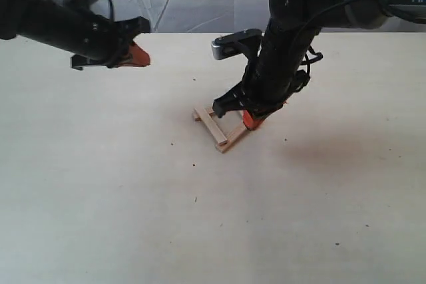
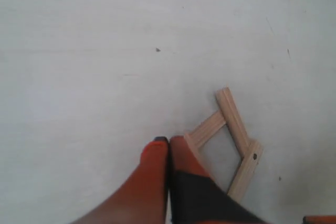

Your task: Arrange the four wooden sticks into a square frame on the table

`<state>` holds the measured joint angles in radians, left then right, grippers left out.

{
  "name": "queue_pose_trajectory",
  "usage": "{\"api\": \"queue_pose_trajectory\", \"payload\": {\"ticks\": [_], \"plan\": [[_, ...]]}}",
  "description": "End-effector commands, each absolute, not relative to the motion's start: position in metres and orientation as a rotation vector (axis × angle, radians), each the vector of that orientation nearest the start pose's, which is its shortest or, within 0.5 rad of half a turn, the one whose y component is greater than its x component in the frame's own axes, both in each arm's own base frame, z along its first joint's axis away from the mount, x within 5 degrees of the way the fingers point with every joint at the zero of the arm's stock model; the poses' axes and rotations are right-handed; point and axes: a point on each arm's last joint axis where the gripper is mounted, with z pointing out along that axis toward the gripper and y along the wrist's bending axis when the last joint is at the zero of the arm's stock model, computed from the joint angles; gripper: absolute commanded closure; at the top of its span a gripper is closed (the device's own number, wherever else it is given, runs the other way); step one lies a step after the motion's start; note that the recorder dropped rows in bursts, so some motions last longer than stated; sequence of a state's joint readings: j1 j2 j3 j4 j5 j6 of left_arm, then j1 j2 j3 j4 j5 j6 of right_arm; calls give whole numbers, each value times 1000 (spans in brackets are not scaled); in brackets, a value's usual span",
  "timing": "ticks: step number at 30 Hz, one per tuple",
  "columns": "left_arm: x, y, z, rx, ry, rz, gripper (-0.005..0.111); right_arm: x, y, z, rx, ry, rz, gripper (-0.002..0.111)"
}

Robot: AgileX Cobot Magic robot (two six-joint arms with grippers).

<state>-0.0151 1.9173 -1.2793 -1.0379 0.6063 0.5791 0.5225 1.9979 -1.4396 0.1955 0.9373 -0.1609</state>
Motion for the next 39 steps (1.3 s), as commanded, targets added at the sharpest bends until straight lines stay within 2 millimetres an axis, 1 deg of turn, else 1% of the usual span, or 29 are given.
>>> {"api": "queue_pose_trajectory", "payload": {"ticks": [1, 3, 6, 10, 16, 20, 24, 27, 29, 32, 39], "plan": [[430, -98, 183, -89, 2503, -922, 107, 330, 210, 166, -832, 2871, 371, 108], [438, -111, 171, -107, 2533, -951, 107, 328, 210, 159, -802, 2881, 392, 108], [445, -117, 156, -138, 2557, -967, 107, 326, 212, 153, -759, 2901, 438, 108], [445, -123, 140, -129, 2604, -987, 107, 328, 218, 145, -692, 2906, 512, 108], [441, -126, 124, -119, 2661, -1022, 107, 329, 219, 129, -665, 2946, 524, 108], [440, -127, 120, -114, 2680, -1040, 107, 330, 221, 125, -639, 2942, 536, 108], [439, -126, 119, -76, 2697, -1006, 107, 332, 222, 121, -607, 2941, 552, 108], [438, -129, 117, -67, 2699, -999, 107, 328, 226, 121, -633, 2950, 553, 108], [437, -134, 113, -65, 2708, -1004, 107, 327, 228, 120, -643, 2950, 553, 108], [435, -142, 109, -43, 2721, -1005, 107, 327, 228, 113, -638, 2960, 545, 108], [435, -141, 108, -37, 2721, -992, 107, 330, 232, 110, -627, 2923, 535, 108]]}}
